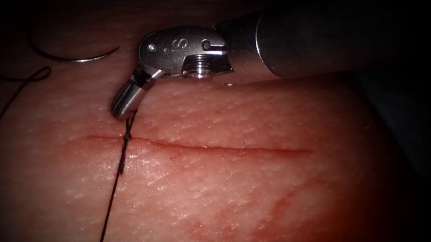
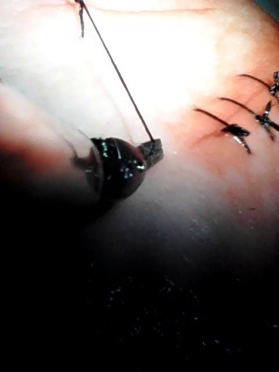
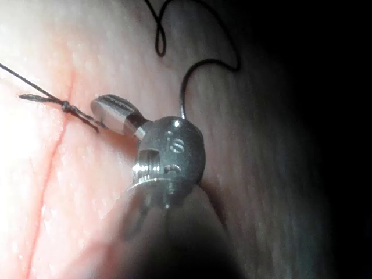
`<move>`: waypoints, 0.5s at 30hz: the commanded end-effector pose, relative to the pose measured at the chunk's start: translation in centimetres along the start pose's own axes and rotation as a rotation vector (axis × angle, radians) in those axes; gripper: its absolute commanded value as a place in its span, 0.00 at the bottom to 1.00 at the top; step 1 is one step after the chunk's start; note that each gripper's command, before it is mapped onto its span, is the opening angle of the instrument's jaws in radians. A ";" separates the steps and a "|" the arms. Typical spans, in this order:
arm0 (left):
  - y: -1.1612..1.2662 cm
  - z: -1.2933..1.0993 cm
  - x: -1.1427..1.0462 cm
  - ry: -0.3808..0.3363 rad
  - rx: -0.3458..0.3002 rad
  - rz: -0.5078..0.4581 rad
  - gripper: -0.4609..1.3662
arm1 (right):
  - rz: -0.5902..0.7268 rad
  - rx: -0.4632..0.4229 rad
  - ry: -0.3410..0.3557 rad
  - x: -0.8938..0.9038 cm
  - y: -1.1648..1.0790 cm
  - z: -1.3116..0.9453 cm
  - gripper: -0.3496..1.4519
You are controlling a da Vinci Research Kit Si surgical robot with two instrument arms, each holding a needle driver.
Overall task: Wound Closure
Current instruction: To tie the knot pull the right gripper up and the left gripper down.
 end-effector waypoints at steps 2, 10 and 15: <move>0.00 0.00 -0.01 0.000 -0.007 -0.001 0.06 | -0.006 -0.026 -0.002 0.01 0.01 -0.02 0.00; -0.09 -0.03 0.05 0.005 0.000 -0.014 0.06 | -0.007 -0.032 -0.005 -0.02 0.00 0.01 0.00; -0.28 -0.08 0.17 0.015 0.020 -0.005 0.06 | -0.011 -0.019 0.000 -0.05 -0.08 0.11 0.00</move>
